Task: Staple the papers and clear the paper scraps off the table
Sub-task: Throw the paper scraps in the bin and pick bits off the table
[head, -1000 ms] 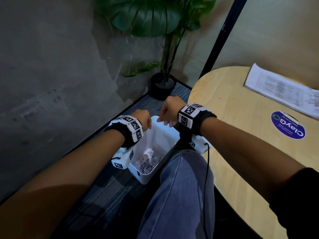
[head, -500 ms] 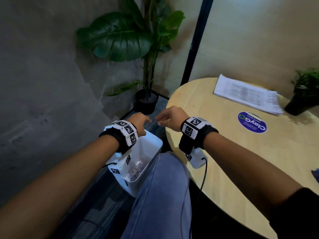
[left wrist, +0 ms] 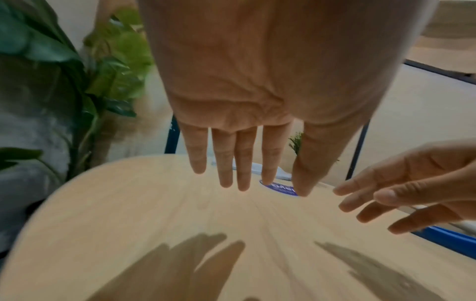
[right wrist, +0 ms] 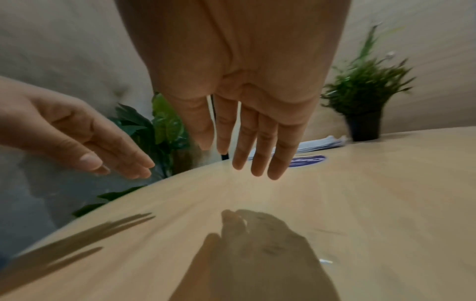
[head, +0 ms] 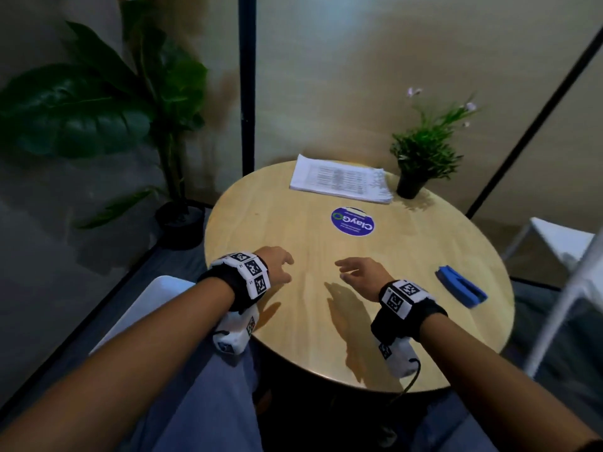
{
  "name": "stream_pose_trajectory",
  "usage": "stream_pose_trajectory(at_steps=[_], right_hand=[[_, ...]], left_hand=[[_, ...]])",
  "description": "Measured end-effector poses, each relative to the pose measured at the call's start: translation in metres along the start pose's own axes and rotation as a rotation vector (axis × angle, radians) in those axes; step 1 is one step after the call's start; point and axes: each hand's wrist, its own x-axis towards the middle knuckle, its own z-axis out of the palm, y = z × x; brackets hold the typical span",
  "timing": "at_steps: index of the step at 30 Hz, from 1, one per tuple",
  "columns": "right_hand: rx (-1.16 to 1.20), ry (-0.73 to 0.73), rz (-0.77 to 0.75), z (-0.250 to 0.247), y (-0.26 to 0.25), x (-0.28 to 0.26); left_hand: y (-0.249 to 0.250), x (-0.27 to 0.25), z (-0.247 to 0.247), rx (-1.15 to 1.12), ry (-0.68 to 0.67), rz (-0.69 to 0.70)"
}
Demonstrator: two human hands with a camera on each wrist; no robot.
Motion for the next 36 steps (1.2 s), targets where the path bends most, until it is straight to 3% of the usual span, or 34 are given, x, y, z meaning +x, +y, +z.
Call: stream_pose_trajectory(at_steps=[4,11,20,25,29,36], right_hand=[[-0.282,-0.03,0.173,-0.02,0.056,-0.013],[-0.664,-0.177,0.388,-0.02,0.114,-0.031],[-0.771,-0.215,0.2,0.022,0.094,-0.032],[-0.772,-0.209,0.116,0.031,0.085,-0.035],[-0.73,-0.168,0.168,0.017,0.091,-0.038],[-0.8,-0.174,0.13,0.032,0.092,-0.04]], left_hand=[[0.024,0.023,0.033,0.05,-0.072,0.046],[0.024,0.05,0.078,0.222,-0.108,-0.051],[0.078,0.043,0.111,0.318,-0.095,0.141],[0.102,0.049,0.106,0.289,-0.106,0.126],[0.1,0.056,0.099,0.215,-0.081,0.046],[0.103,0.048,0.112,0.258,-0.106,0.113]])
